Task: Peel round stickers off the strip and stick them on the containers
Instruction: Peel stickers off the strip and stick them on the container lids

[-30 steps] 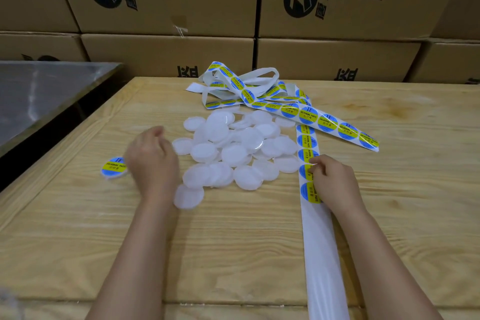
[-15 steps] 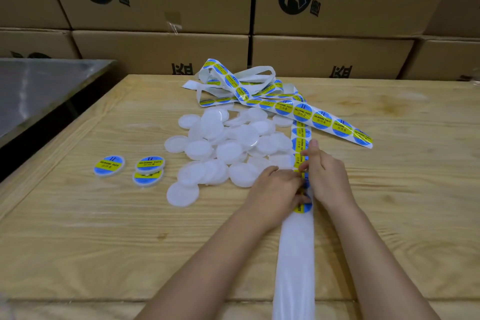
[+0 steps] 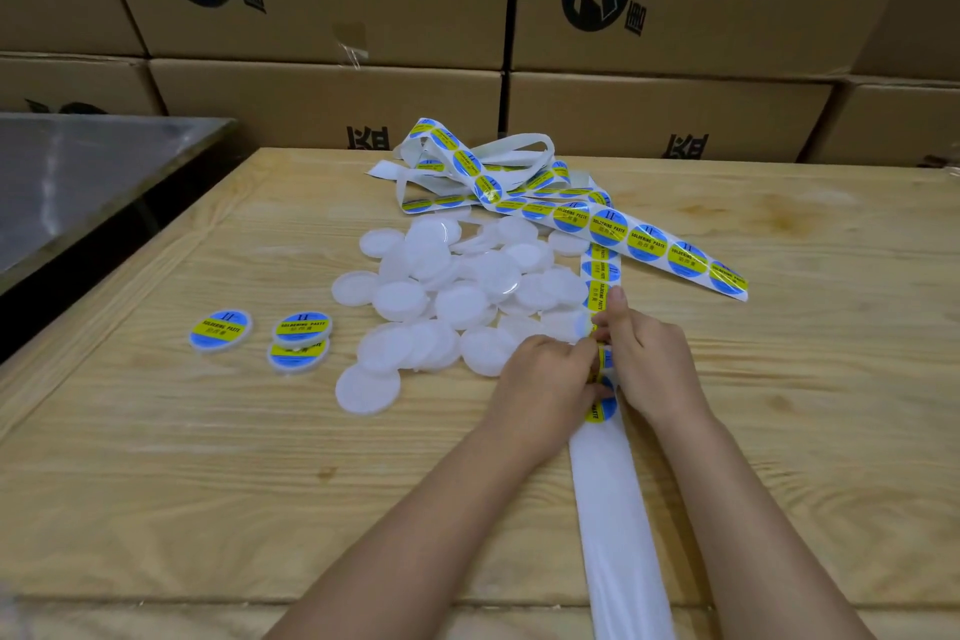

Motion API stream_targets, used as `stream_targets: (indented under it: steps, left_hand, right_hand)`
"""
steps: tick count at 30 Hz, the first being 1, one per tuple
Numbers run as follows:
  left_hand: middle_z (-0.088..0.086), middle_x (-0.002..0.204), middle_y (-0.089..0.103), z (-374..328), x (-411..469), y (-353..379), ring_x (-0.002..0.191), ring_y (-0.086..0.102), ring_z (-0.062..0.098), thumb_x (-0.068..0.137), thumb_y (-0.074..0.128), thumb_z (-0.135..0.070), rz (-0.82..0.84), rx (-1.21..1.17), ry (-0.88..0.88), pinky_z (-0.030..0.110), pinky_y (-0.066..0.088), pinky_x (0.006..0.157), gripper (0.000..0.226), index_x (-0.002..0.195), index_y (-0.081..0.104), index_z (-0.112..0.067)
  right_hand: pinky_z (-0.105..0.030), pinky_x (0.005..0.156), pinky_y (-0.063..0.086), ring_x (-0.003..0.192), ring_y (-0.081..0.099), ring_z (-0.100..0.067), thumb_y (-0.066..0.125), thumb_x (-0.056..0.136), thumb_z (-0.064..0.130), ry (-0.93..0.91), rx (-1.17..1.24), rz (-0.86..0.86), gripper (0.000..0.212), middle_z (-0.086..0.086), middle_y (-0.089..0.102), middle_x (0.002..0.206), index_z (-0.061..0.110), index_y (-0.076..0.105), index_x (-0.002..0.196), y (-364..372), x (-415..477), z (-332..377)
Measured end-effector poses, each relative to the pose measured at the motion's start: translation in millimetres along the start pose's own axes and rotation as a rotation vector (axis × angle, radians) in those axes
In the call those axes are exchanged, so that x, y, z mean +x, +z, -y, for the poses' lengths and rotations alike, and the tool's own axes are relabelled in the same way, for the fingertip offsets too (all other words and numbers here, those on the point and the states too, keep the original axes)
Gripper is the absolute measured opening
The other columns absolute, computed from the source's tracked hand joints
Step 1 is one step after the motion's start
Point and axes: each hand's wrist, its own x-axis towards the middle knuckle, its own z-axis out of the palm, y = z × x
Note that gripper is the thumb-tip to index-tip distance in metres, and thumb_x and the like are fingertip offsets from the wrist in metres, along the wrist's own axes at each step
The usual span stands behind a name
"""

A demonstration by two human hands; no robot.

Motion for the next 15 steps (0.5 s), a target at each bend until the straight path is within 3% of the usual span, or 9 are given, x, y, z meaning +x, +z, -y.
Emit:
stream_targets:
  steps: [6,12,15]
  left_hand:
    - [0.013,0.087,0.065,4.4,-5.3,-6.4,0.086,0.055,0.03,0.087,0.059,-0.022,0.051,-0.014,-0.003,0.033,0.036,0.075,0.017,0.086,0.064,-0.005]
    - [-0.009,0.082,0.064,15.7,-11.9,-30.3,0.082,0.055,0.007,0.084,0.065,-0.016,-0.001,-0.339,-0.102,0.023,0.043,0.077,0.005,0.08,0.063,-0.019]
    - [-0.017,0.076,0.064,24.6,-12.5,-43.0,0.075,0.059,-0.002,0.082,0.064,-0.006,-0.111,-0.538,-0.232,0.014,0.046,0.073,0.026,0.075,0.06,-0.03]
  right_hand:
    - [-0.041,0.08,0.046,0.086,0.059,-0.034,0.011,0.074,0.074,0.012,0.017,0.013,0.095,-0.018,0.068,0.081,-0.004,0.064,0.085,-1.3,1.5,-0.5]
    - [-0.041,0.08,0.046,0.088,0.059,-0.034,0.017,0.084,0.067,0.016,0.001,0.041,0.083,-0.016,0.069,0.083,-0.001,0.065,0.085,-3.7,1.2,-4.4]
    - [-0.04,0.084,0.046,0.09,0.06,-0.031,0.02,0.089,0.062,0.029,0.011,0.087,0.076,-0.013,0.07,0.087,0.004,0.069,0.088,-4.4,0.2,-4.7]
